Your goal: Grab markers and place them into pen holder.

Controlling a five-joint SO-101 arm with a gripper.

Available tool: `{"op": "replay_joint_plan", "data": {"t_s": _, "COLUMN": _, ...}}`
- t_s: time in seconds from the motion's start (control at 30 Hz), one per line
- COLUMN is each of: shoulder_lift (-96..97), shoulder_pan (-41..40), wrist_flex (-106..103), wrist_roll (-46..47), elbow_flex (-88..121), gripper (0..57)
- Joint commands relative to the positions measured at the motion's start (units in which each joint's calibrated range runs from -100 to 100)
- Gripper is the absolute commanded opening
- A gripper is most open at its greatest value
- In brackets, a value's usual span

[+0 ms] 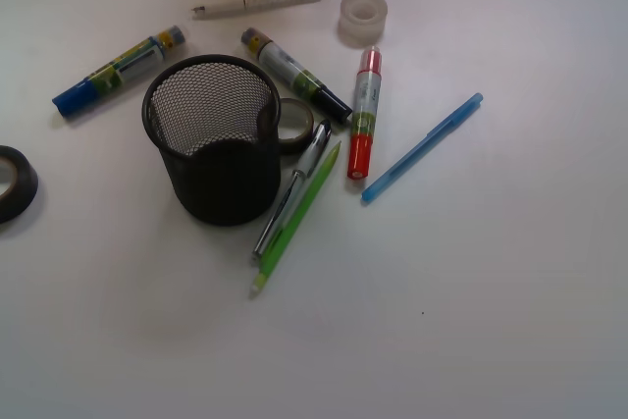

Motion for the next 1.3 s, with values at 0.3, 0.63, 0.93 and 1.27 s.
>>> {"op": "replay_joint_plan", "data": {"t_s": 0.3, "shoulder_lift": 56.5, "shoulder_pan": 21.3, "wrist_flex": 23.4, "wrist_roll": -16.6, "elbow_flex": -38.1, "gripper": 11.3}}
{"op": "replay_joint_plan", "data": {"t_s": 0.63, "shoulder_lift": 69.4, "shoulder_pan": 21.4, "wrist_flex": 33.4, "wrist_roll": -41.4, "elbow_flex": -39.6, "gripper": 11.8}}
{"op": "replay_joint_plan", "data": {"t_s": 0.93, "shoulder_lift": 72.8, "shoulder_pan": 21.5, "wrist_flex": 24.0, "wrist_roll": -44.1, "elbow_flex": -38.9, "gripper": 13.8}}
{"op": "replay_joint_plan", "data": {"t_s": 1.27, "shoulder_lift": 84.9, "shoulder_pan": 24.8, "wrist_flex": 15.2, "wrist_roll": -42.7, "elbow_flex": -39.7, "gripper": 28.3}}
